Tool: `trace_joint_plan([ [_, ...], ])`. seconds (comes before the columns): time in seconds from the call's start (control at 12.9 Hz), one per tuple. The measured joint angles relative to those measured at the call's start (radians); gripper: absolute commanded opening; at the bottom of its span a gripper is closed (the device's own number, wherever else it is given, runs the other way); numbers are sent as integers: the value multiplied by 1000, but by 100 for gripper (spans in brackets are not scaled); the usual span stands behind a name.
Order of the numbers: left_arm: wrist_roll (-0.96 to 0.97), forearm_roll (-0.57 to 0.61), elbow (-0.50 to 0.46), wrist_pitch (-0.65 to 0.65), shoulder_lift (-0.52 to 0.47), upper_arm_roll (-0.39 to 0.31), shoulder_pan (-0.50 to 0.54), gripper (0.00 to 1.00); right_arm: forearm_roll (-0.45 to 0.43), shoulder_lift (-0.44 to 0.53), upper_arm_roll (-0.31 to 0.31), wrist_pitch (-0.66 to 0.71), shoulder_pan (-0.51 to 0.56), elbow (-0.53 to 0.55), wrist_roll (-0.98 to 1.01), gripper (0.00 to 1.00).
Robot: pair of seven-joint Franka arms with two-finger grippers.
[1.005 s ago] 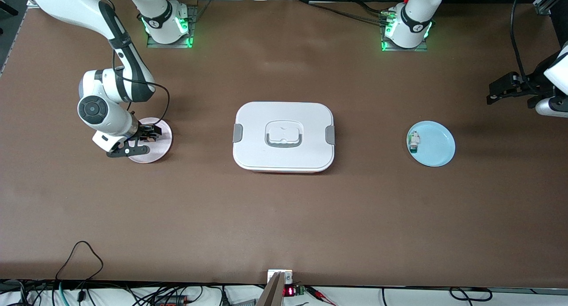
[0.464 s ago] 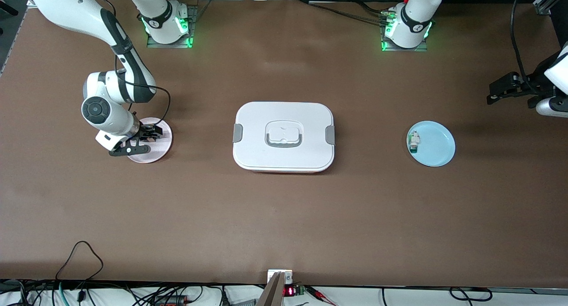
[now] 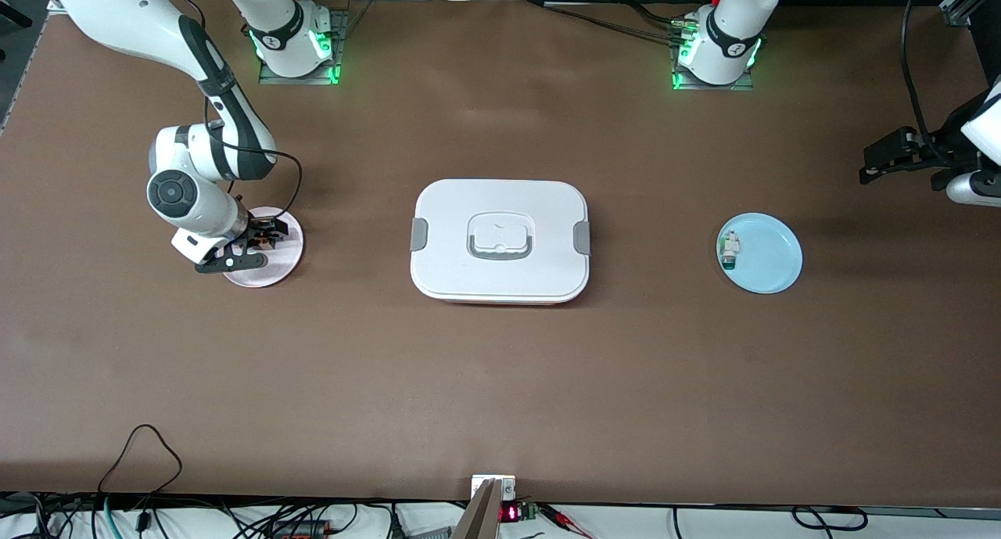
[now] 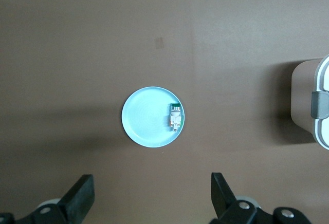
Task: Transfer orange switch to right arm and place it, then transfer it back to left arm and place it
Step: 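Close the right gripper on the black-orange switch, then lift the switch with the right gripper over the white box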
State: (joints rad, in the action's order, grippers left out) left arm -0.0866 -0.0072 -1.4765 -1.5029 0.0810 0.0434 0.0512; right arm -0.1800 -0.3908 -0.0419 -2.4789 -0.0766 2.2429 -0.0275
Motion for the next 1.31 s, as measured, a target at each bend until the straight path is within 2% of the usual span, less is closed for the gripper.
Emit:
trace_joint_plan([
  [0.08, 0, 0, 0, 0, 0, 0, 0, 100, 0, 0, 0, 0, 0, 0, 0, 99],
  [0.31, 0, 0, 0, 0, 0, 0, 1, 100, 0, -5, 0, 0, 0, 0, 1, 51],
  [0.46, 0, 0, 0, 0, 0, 0, 1, 100, -2, -5, 0, 0, -1, 0, 16, 31],
  [0.62, 0, 0, 0, 0, 0, 0, 1, 100, -2, -5, 1, -2, -2, -3, 49, 28],
  [1.01, 0, 0, 0, 0, 0, 0, 1, 100, -2, 26, 24, 9, -2, -25, 57, 28],
  [1.16, 0, 0, 0, 0, 0, 0, 1, 100, 0, 92, 54, 119, -2, -69, 57, 28],
  [1.31, 0, 0, 0, 0, 0, 0, 1, 100, 38, 160, 92, 279, -2, -167, 57, 28],
])
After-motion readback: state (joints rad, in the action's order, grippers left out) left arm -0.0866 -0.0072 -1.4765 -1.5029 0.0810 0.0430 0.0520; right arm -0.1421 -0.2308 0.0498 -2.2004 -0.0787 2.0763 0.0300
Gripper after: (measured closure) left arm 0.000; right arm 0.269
